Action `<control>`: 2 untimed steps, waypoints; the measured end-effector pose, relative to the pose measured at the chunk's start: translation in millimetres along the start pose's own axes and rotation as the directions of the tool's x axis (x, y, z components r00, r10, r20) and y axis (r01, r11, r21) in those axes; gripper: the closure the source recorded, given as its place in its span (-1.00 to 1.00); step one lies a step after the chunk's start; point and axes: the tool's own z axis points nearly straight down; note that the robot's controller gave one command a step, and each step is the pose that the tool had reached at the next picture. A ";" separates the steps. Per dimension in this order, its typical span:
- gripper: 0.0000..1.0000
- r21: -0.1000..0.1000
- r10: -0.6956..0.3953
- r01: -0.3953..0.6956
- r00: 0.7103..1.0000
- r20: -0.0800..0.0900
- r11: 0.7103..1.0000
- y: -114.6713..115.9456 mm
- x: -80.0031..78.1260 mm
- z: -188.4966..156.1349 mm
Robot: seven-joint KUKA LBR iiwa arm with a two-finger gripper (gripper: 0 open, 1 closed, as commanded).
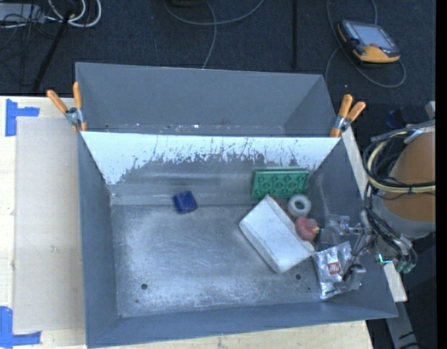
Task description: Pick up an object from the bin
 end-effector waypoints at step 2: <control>-1.00 0.001 -0.046 0.046 0.999 0.007 0.999 -1.3 -90.2 89.4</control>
Offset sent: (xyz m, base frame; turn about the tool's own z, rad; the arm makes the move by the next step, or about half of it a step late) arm 0.0482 -0.0016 -0.0916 -0.0540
